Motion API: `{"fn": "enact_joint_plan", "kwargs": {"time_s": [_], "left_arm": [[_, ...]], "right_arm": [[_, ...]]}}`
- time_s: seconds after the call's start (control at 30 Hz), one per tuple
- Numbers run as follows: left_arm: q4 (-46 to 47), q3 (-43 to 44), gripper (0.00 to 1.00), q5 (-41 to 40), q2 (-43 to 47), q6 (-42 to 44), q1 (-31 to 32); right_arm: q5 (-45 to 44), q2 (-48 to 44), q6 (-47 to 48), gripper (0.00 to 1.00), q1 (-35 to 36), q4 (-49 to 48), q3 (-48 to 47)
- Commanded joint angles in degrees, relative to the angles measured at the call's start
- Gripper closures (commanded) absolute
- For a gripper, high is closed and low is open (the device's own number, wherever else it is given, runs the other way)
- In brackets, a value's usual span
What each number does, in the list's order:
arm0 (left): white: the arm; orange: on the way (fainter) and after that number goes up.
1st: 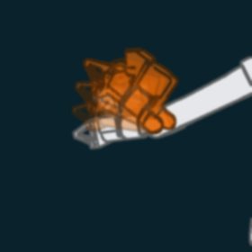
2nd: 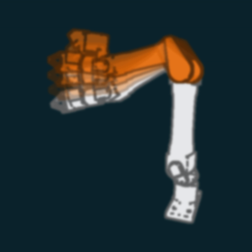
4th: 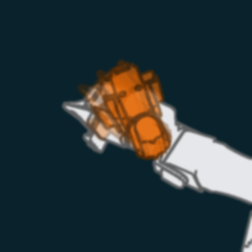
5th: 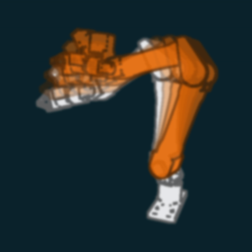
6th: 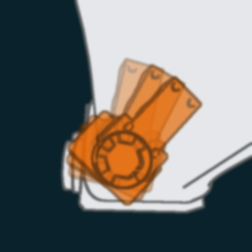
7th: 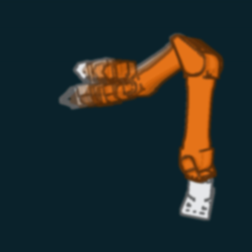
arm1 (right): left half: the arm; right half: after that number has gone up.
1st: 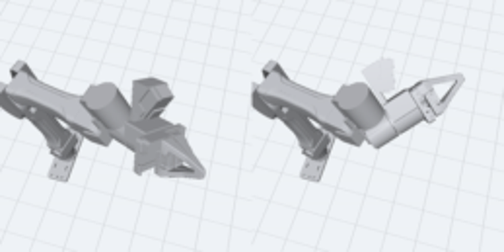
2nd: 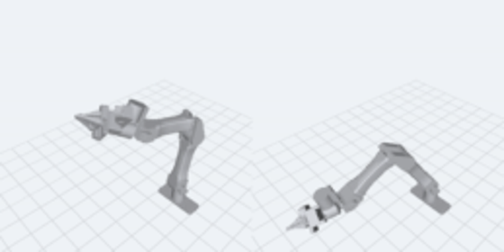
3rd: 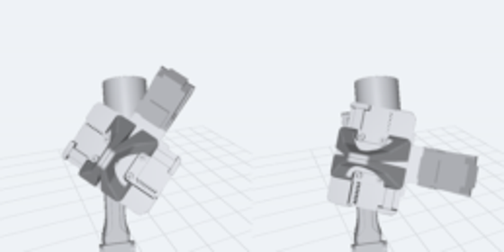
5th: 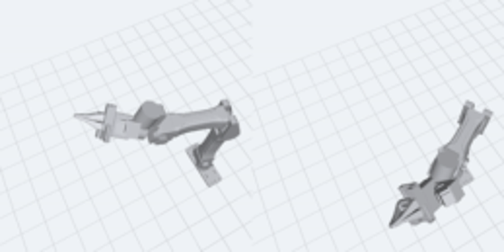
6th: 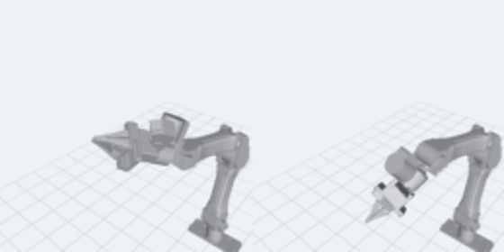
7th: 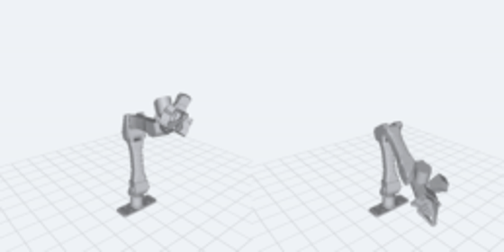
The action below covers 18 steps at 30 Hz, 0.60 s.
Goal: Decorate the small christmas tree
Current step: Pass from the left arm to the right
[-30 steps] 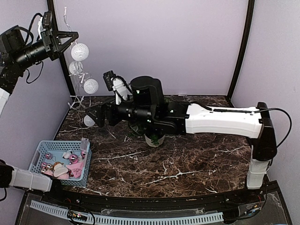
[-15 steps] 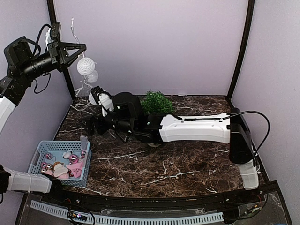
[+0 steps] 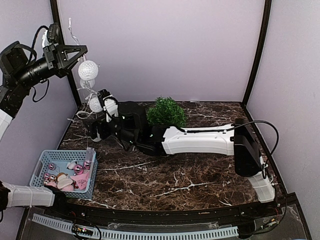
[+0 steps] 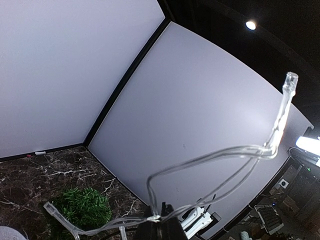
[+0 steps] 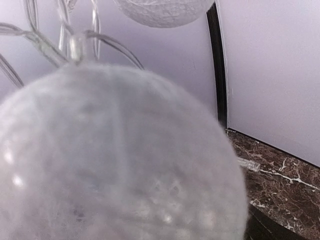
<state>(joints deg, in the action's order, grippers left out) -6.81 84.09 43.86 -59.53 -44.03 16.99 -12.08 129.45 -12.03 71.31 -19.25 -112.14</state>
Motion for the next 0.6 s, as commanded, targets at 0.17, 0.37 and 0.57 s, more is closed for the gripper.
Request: {"fn": "enact_joint_plan", "kwargs": {"time_s": [0.17, 0.37, 0.57], "left_arm": [[3.8, -1.0, 1.00, 4.3, 0.8, -2.1, 0.3], [6.1, -2.5, 1.00, 6.1, 1.8, -3.4, 0.2], [4.7, -3.4, 1.00, 5.4, 3.0, -2.4, 0.2]], "right_arm": [[6.2, 2.8, 3.7, 0.01, 0.2, -13.8, -1.6], [9.1, 7.2, 4.5, 0.13, 0.2, -10.2, -10.1], [11.8, 6.6, 4.2, 0.75, 0.4, -6.3, -13.2]]}}
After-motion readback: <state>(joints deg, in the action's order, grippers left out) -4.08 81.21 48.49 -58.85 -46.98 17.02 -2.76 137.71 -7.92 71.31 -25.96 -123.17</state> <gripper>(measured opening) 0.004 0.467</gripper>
